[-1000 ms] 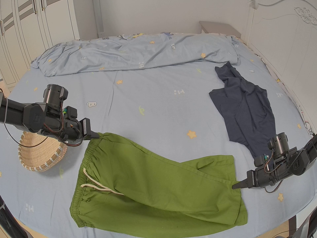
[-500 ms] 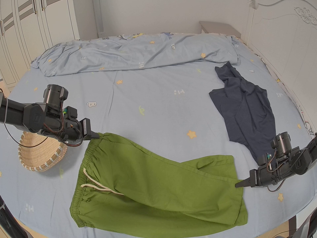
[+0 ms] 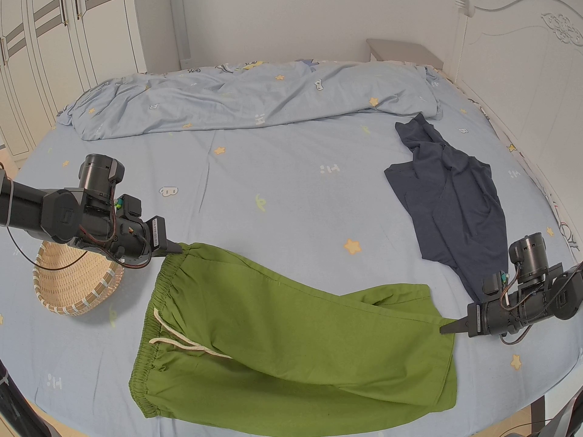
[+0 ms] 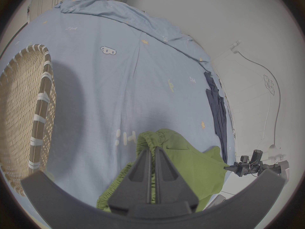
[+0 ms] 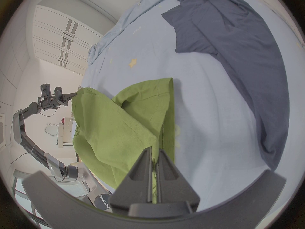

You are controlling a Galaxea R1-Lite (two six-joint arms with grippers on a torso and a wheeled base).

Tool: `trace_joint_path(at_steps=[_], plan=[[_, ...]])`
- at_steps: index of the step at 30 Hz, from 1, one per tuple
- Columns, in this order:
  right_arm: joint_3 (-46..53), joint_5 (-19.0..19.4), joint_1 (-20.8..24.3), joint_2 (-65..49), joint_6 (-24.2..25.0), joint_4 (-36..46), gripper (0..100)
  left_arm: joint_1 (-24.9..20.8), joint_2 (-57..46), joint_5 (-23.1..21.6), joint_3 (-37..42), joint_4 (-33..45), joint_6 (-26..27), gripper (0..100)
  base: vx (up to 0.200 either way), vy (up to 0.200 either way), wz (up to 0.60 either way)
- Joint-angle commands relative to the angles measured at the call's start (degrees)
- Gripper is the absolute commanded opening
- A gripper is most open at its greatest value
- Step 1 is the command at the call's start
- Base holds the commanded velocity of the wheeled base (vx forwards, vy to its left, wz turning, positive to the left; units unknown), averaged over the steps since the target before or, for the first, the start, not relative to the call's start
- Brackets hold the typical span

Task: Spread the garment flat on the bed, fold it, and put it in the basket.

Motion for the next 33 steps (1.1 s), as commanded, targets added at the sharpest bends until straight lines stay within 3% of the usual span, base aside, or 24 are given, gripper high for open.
trace_joint_path(at_steps=[1, 16, 17, 33], plan=[[-0.18, -0.07, -0.04, -1.69, 0.01, -0.1, 0, 0.0, -0.12, -0.07, 0.08, 0.0, -0.02, 0, 0.0, 0.0, 0.0], [1.22, -0.25, 1.89, -1.6, -0.96, 0.16, 0, 0.0, -0.21, 0.02, 0.35, 0.0, 0.07, 0, 0.0, 0.0, 0.0], [1.22, -0.25, 1.89, -1.6, -0.96, 0.16, 100, 0.0, -0.21, 0.02, 0.35, 0.0, 0.07, 0, 0.0, 0.0, 0.0], [2.63, -0.25, 2.07, -1.42, -1.13, 0.07, 100, 0.0, -0.21, 0.02, 0.43, 0.0, 0.07, 0, 0.0, 0.0, 0.0]])
